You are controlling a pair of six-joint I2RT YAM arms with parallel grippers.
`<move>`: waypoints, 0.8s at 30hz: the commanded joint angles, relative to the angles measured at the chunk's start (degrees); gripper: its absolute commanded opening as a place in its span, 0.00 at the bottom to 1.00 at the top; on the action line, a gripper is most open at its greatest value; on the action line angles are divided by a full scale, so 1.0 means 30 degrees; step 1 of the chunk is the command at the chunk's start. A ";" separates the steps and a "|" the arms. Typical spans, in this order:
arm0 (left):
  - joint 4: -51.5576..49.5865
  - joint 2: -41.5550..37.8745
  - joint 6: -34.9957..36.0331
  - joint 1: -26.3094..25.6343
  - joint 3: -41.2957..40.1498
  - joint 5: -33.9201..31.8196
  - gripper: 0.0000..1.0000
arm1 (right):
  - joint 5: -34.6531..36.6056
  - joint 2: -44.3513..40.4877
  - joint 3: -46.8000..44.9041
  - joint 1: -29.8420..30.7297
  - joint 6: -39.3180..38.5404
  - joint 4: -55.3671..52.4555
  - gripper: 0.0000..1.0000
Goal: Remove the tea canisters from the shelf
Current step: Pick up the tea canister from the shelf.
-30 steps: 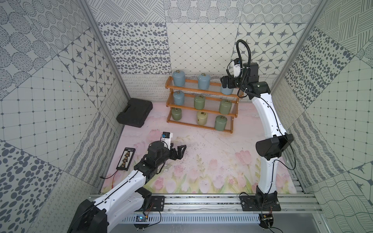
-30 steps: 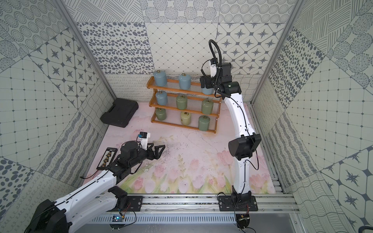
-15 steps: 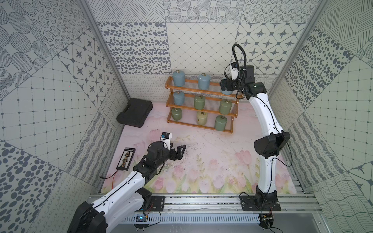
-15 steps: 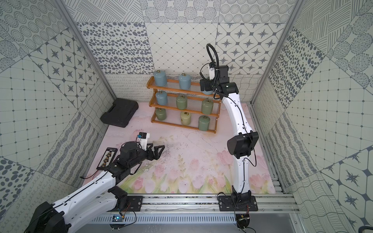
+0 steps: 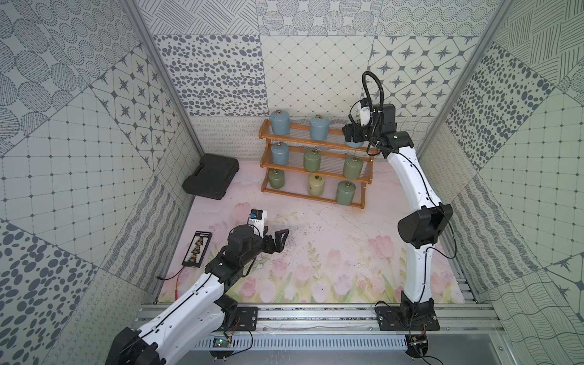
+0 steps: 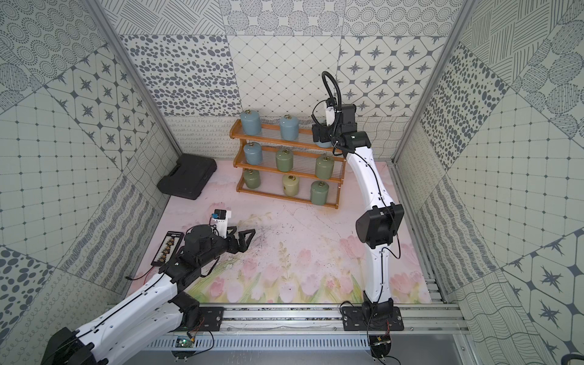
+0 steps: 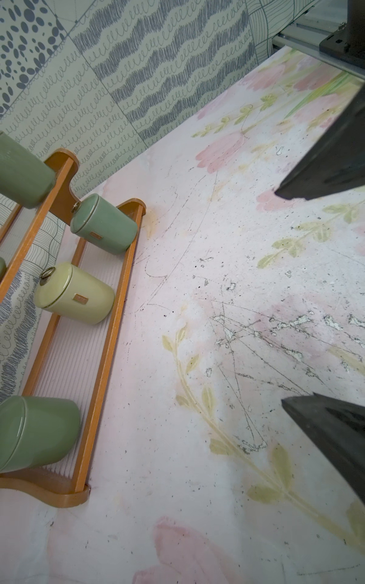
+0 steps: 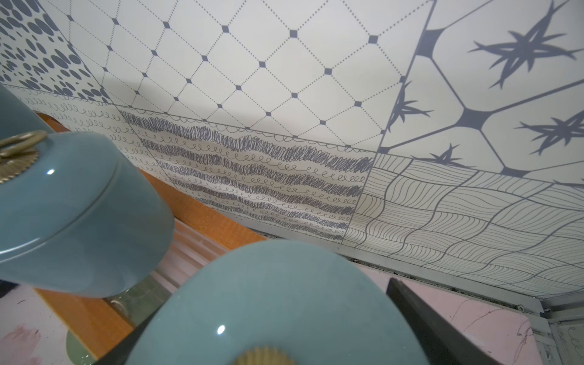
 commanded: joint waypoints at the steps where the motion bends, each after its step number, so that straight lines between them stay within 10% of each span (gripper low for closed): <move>1: -0.0457 -0.0412 -0.0153 -0.0054 -0.0070 -0.0344 1.00 | -0.0168 -0.0341 -0.1086 0.0123 -0.0380 0.1106 0.93; 24: -0.2357 -0.1731 0.0366 -0.0039 0.0754 -0.1647 1.00 | -0.2954 -0.5004 -0.5823 -0.0318 -0.0589 0.4003 0.73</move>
